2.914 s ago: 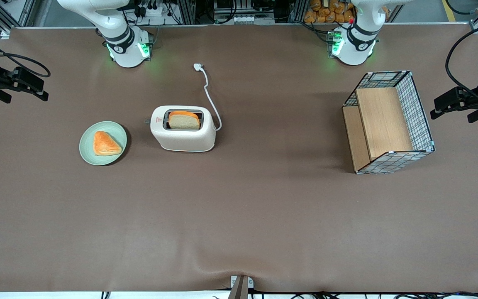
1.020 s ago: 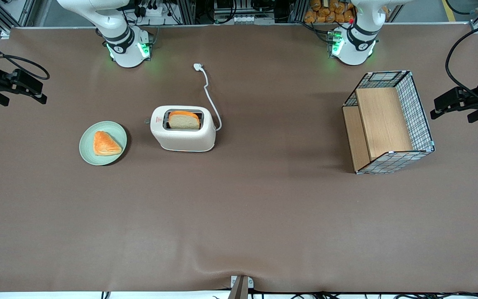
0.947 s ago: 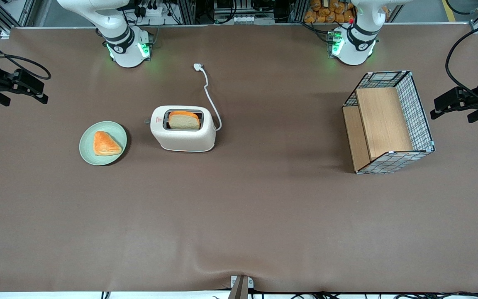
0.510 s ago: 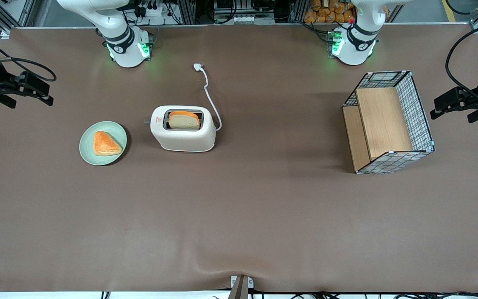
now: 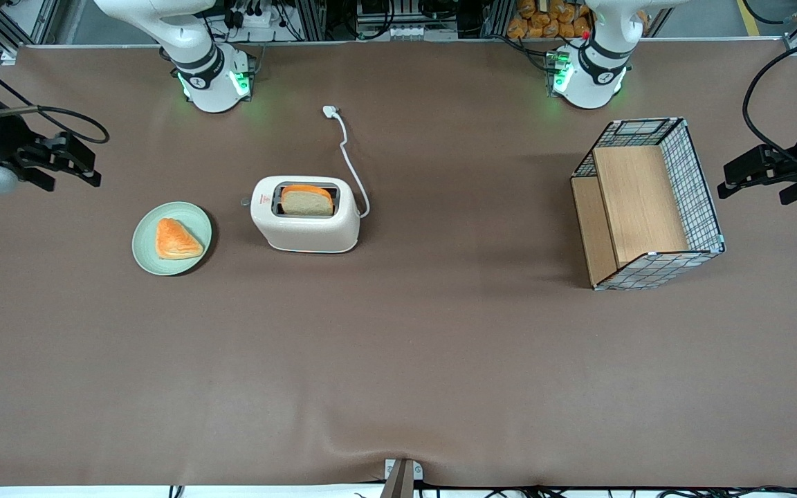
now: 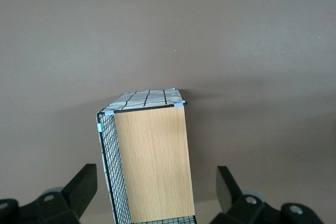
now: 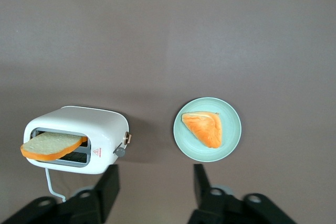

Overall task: Press toaster button with right arm
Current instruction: 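Move the right gripper over the green plate toward the toaster's side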

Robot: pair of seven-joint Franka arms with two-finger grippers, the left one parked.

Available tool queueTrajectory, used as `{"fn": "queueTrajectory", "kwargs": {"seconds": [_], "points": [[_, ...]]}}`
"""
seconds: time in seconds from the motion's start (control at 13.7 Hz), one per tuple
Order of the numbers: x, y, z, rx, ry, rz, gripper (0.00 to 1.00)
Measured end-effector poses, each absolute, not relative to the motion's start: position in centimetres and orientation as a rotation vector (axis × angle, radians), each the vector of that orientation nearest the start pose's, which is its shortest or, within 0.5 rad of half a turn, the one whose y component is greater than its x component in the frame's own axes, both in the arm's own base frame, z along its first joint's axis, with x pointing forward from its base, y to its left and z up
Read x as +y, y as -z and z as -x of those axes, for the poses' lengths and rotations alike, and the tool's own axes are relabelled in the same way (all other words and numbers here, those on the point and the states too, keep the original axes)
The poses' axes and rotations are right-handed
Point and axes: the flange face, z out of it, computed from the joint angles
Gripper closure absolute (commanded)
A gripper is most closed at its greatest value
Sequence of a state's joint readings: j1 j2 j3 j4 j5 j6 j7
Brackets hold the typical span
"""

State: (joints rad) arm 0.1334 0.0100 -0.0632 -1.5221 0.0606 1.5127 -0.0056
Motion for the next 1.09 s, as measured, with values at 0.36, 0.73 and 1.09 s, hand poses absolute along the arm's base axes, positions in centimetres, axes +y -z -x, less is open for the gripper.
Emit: {"fn": "queueTrajectory", "kwargs": {"seconds": [0.36, 0.73, 1.09], "points": [[5.7, -62.5, -55.9, -0.140, -0.046, 3.059, 1.00], [6.6, -60.5, -57.0, -0.134, -0.085, 2.995, 1.00], [7.5, -56.5, -58.7, -0.117, -0.097, 2.953, 1.00]]}}
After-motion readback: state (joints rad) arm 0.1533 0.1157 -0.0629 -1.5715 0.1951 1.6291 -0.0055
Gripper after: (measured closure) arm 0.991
